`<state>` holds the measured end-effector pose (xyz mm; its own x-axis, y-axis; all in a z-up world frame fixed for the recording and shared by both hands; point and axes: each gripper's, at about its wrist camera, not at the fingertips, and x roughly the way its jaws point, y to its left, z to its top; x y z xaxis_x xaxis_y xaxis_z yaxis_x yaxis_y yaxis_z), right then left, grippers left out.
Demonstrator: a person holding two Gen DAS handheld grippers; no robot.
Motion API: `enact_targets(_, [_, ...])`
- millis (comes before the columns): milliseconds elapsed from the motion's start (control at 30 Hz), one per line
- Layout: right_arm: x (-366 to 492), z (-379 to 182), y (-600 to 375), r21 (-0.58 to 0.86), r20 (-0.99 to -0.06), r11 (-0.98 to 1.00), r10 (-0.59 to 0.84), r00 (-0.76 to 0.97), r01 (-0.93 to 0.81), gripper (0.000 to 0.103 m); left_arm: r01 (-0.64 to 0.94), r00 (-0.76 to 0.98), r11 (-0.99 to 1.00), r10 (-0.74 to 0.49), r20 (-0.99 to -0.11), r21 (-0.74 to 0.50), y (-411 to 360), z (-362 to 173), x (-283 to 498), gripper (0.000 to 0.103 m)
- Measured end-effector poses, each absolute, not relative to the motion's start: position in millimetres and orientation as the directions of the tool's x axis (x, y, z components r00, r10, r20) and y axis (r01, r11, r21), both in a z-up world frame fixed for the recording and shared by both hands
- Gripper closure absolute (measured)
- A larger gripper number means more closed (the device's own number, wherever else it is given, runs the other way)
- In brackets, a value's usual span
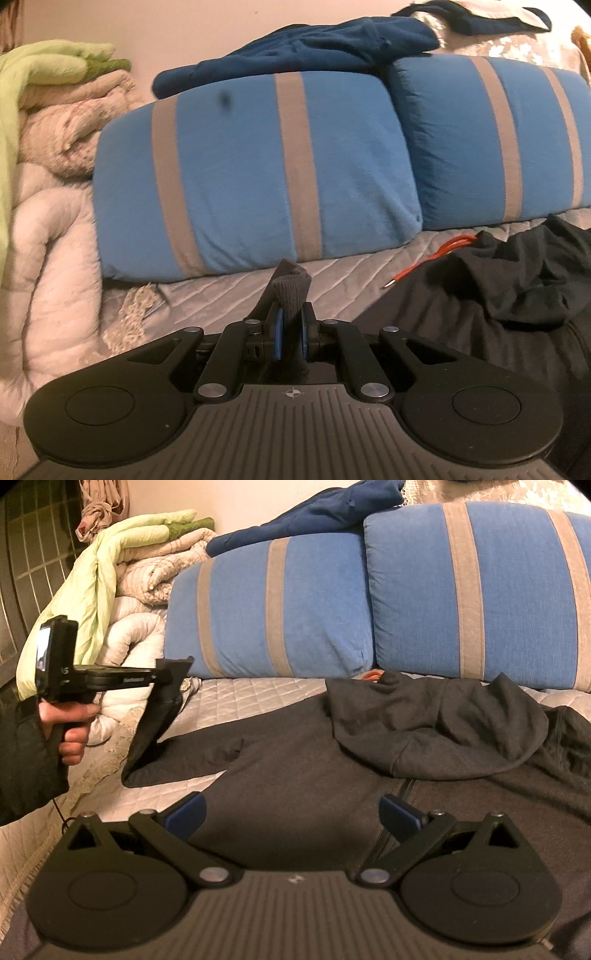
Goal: Fold clothes
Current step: 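Lift the sleeve cuff with the left gripper toward the hoodie body, then lay the held sleeve across the hoodie front with the left gripper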
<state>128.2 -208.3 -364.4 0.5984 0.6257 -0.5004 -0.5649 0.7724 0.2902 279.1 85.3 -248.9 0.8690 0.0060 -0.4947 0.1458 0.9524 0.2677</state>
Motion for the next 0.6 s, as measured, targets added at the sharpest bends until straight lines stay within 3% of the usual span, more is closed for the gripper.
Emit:
enact_targets(333, [131.5,-367.0,-203.8,0.278,-0.536,0.788,0.602,0.592,-0.550,0.000,0.203,0.871,0.942,-0.050,-0.488,0.266,46.0,-244.7,294.6,0.093])
enact_targets(600, [128.4,-373.3,-186.2,0.165,-0.604,0.819,0.524,0.600,-0.549,0.000,0.255,0.874,0.928,-0.101,-0.476,0.270,16.2,-236.7,300.6,0.093])
